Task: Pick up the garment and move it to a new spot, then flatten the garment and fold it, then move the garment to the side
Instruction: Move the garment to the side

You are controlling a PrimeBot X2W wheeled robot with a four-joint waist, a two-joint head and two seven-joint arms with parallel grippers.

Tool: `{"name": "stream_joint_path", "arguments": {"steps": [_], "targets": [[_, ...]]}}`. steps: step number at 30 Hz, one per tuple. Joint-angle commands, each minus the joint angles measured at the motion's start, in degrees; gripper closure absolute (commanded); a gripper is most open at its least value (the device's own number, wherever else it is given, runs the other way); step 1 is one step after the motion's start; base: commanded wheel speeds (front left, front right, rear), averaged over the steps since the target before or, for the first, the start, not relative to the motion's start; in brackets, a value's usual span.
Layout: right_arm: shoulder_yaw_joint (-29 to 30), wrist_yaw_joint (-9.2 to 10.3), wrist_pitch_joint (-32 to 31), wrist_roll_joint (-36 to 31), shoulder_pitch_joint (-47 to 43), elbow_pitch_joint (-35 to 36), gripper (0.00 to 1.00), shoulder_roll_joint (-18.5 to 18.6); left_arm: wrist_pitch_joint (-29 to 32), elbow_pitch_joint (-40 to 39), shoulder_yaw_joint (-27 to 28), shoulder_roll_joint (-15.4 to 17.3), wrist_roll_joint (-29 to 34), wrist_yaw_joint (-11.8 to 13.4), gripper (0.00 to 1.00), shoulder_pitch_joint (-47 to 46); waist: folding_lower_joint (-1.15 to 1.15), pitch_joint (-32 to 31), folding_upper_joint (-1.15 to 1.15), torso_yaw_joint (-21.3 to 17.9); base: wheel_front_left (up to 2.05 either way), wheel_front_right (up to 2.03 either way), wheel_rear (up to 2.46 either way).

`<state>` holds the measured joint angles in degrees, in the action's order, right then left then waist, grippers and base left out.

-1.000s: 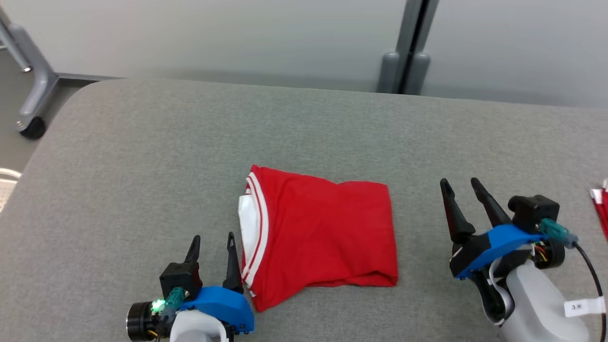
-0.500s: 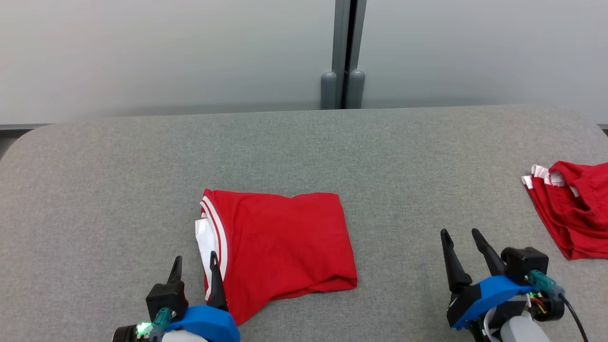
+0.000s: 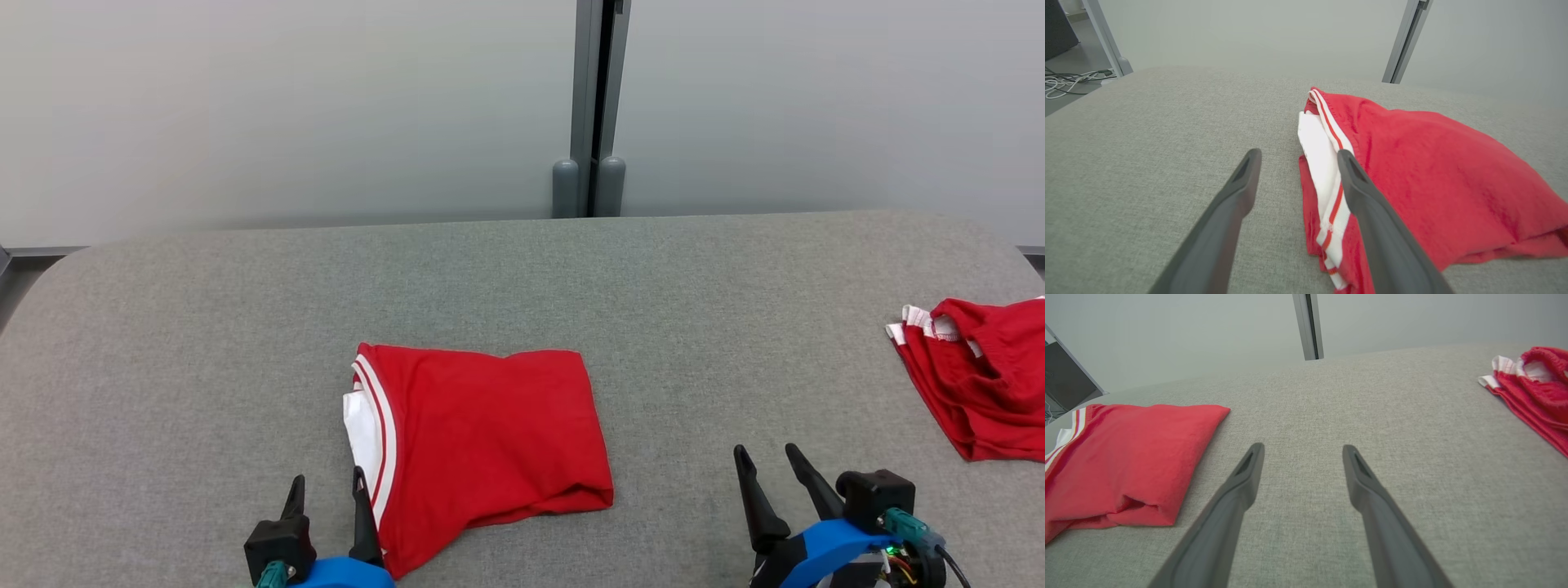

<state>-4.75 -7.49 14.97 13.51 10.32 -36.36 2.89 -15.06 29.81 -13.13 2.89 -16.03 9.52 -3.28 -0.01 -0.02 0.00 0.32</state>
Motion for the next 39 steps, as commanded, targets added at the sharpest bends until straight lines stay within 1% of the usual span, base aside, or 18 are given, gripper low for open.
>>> {"name": "stream_joint_path", "arguments": {"steps": [1,8,11,12,13,15,17,18,23,27,29,30,31,33,36,39], "targets": [[-0.2,-0.01,0.3,0.6,-0.6,0.2,0.00,0.1,-0.1,-0.2,0.4,0.0,0.4,-0.3,0.00,0.4,0.01,0.0,0.00,0.1,0.00,0.00,0.00],[-1.2,-0.01,0.3,1.3,0.3,-0.1,0.00,0.1,-0.1,-0.7,0.0,0.0,0.5,-0.4,0.00,-0.4,0.01,1.1,0.00,0.9,0.00,0.00,0.00],[-2.5,-0.01,0.3,0.9,3.2,-1.0,0.00,0.1,-0.1,-0.9,-1.8,0.0,0.4,-0.9,0.00,-2.5,0.01,3.6,0.00,3.1,0.00,0.00,0.00],[-2.5,-0.01,0.3,0.9,3.2,-1.0,0.00,0.1,-0.1,-0.9,-1.8,0.0,0.4,-0.9,0.00,-2.5,0.01,3.6,0.00,3.1,0.00,0.00,0.00],[-3.4,-0.01,0.3,1.6,4.7,-1.8,0.00,0.1,-0.1,-0.8,-3.5,0.0,0.0,-0.7,0.00,-3.6,0.01,5.1,0.00,4.9,0.00,0.00,0.00],[-4.5,-0.01,0.3,2.2,6.4,-2.5,0.00,0.1,-0.1,-1.2,-5.2,0.0,-0.6,-0.5,0.00,-4.9,0.01,6.6,0.00,7.0,0.00,0.00,0.00],[-5.8,-0.01,0.3,2.8,8.3,-3.2,0.00,0.1,-0.1,-1.4,-6.5,0.0,-1.2,0.0,0.00,-5.7,0.01,7.6,0.00,9.0,0.00,0.00,0.00],[-5.8,-0.01,0.3,2.8,8.3,-3.2,0.00,0.1,-0.1,-1.4,-6.5,0.0,-1.2,0.0,0.00,-5.7,0.01,7.6,0.00,9.0,0.00,0.00,0.00],[-7.9,-0.01,0.3,4.5,12.0,-7.2,0.00,0.1,-0.1,-1.6,-8.5,0.0,-2.2,0.8,0.00,-6.5,0.01,9.3,0.00,12.9,0.00,0.00,0.00],[-8.3,-0.01,0.3,4.4,13.8,-11.8,0.00,0.2,-0.1,-1.9,-8.8,0.0,-2.4,1.3,0.00,-6.2,0.01,9.9,0.00,14.6,0.00,0.00,0.00],[-8.6,-0.01,0.3,5.6,14.3,-14.1,0.00,0.2,-0.1,-2.1,-8.6,0.0,-2.2,1.4,0.00,-6.2,0.01,10.2,0.00,15.0,0.00,0.00,0.00],[-9.1,-0.02,0.1,5.6,14.7,-14.8,0.45,0.2,-0.1,-2.3,-8.5,0.0,-2.2,1.5,0.00,-6.3,0.01,10.3,0.00,15.1,0.00,0.00,0.00],[-9.2,-0.01,0.1,5.8,14.9,-15.3,1.00,0.1,-0.1,-2.6,-8.4,0.0,-2.2,1.5,0.00,-6.3,0.01,10.5,0.00,15.2,0.00,0.00,0.00],[-9.0,-0.01,0.1,6.3,15.0,-15.6,1.00,0.1,-0.1,-3.0,-8.3,0.0,-2.1,1.6,0.00,-6.5,0.01,10.7,0.00,15.0,0.00,0.00,0.00],[-8.7,-0.01,0.1,6.1,14.9,-13.9,1.00,0.1,-0.1,-3.1,-8.2,0.0,-2.0,1.5,0.00,-6.4,0.01,10.4,0.00,13.9,0.00,0.00,0.00],[-8.1,0.01,0.1,5.7,14.4,-12.3,1.00,0.3,-0.1,-2.6,-8.0,0.0,-1.9,1.1,0.00,-5.9,0.01,9.3,0.00,11.2,0.00,0.00,0.00]]}}
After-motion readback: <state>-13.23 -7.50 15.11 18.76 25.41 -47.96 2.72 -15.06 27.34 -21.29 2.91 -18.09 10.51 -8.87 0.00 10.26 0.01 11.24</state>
